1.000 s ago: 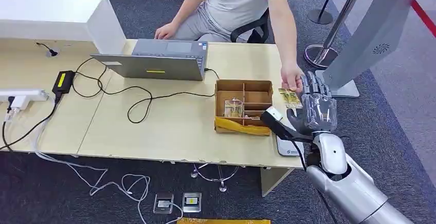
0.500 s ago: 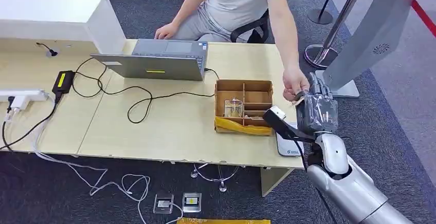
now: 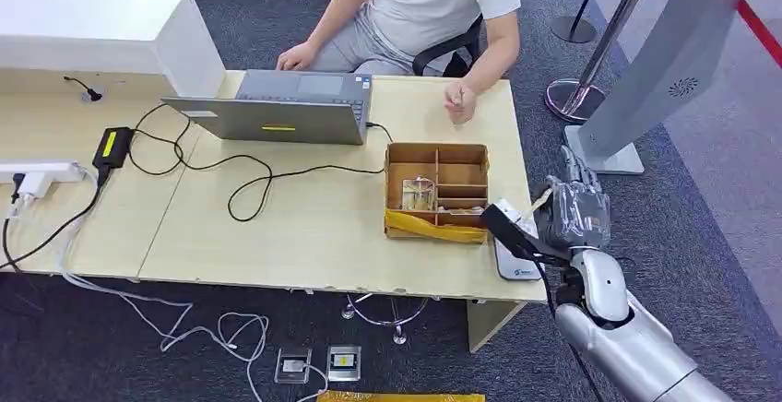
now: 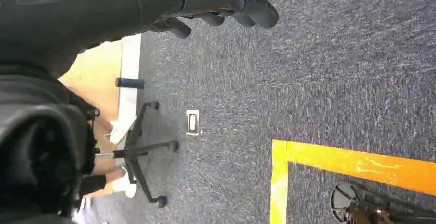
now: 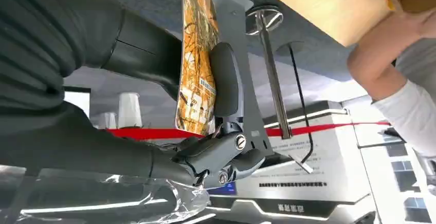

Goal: Pass the card to the sensor for recognition and then transmit it.

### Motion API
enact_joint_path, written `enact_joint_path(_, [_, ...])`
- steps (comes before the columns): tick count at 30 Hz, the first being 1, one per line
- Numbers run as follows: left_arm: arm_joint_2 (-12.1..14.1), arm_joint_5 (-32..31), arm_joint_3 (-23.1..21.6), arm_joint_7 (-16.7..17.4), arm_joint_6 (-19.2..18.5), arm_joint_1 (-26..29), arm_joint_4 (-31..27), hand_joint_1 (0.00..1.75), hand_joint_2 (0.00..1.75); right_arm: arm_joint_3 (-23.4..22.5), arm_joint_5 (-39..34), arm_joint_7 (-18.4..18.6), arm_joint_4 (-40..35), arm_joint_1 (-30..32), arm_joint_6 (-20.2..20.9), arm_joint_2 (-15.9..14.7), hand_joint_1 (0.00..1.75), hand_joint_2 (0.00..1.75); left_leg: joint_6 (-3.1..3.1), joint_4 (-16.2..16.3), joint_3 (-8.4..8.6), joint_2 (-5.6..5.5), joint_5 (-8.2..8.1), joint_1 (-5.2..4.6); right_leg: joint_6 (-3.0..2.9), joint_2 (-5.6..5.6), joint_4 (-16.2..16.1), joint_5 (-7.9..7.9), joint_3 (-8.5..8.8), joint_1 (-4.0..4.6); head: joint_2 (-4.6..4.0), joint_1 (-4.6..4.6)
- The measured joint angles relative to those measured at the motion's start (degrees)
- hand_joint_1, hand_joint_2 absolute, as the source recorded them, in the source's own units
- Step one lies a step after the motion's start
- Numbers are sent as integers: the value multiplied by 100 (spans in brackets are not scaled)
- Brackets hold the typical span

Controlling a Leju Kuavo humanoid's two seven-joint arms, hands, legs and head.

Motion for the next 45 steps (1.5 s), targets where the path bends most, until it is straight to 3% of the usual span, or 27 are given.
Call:
enact_joint_path(16, [28,-35,-7,85,-20,-1,0,0,0,162,-592,-306,686,227,-212,83,175,175,0,0,-1,1,0,0,0,0,0,0,-1,0,0,0])
enact_joint_path(29, [28,-59,-107,-17,-18,-4,-2,0,0,304,-981,-629,1248,257,-424,485,175,175,0,0,-1,2,0,0,0,0,0,0,0,0,0,2])
enact_joint_path(33, [28,-63,-116,88,-20,-3,-2,0,0,326,-1073,-754,1390,257,-568,582,175,175,0,0,0,2,0,0,0,0,0,0,-1,0,0,2])
enact_joint_path(37, [26,-68,-138,271,-55,-3,-4,0,0,328,-1071,-765,1499,261,-684,675,175,175,0,0,2,2,0,0,0,0,0,0,0,0,0,0])
enact_joint_path(45, [24,-68,-149,299,-57,-2,-15,0,0,330,-935,-715,1585,260,-704,723,175,175,0,0,6,4,0,0,0,1,0,0,3,0,0,0])
